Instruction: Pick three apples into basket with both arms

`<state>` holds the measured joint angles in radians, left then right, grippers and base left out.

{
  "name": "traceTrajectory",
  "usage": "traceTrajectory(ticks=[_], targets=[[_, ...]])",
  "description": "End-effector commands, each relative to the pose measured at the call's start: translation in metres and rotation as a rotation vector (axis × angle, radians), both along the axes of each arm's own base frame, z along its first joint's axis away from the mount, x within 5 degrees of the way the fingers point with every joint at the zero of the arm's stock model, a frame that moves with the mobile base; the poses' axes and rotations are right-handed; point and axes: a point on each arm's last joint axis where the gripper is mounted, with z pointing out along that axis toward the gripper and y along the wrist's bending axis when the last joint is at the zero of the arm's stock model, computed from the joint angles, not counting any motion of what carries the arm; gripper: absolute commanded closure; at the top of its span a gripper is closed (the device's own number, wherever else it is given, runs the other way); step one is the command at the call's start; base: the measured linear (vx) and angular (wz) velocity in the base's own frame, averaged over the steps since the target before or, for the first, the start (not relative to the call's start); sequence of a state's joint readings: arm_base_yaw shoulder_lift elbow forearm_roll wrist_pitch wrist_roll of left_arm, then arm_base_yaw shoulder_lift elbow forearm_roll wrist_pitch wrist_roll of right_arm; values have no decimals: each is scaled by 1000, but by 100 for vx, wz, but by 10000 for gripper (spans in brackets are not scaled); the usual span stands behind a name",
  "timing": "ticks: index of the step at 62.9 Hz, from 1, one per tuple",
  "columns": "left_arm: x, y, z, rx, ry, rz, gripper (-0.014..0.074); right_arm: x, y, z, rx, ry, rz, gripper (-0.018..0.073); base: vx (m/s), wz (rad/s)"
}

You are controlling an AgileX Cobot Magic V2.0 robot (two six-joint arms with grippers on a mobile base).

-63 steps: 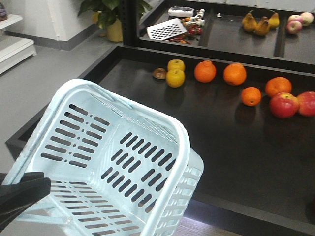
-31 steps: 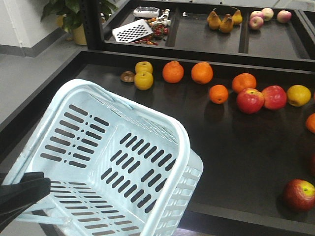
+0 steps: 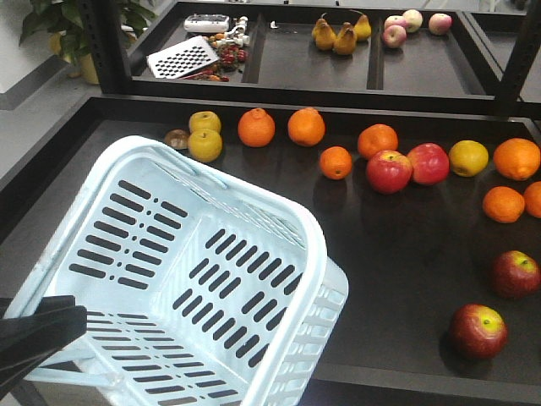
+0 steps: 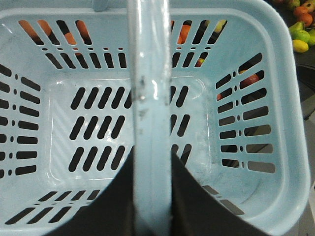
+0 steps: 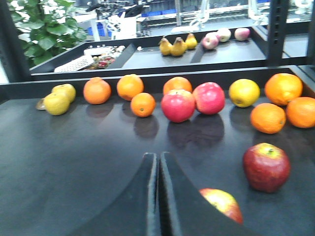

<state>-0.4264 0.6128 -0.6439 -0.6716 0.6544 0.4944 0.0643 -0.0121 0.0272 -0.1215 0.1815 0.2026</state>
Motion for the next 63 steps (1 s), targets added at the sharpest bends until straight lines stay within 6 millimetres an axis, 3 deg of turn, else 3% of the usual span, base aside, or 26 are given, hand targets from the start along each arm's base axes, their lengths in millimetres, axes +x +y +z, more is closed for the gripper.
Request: traceTrajectory(ticks=[1, 63], targets=[[3, 1, 17, -92, -63, 46, 603, 0, 0, 3, -8, -75, 2, 566, 5, -15], [3, 1, 17, -92, -63, 46, 603, 0, 0, 3, -8, -75, 2, 566, 7, -9]])
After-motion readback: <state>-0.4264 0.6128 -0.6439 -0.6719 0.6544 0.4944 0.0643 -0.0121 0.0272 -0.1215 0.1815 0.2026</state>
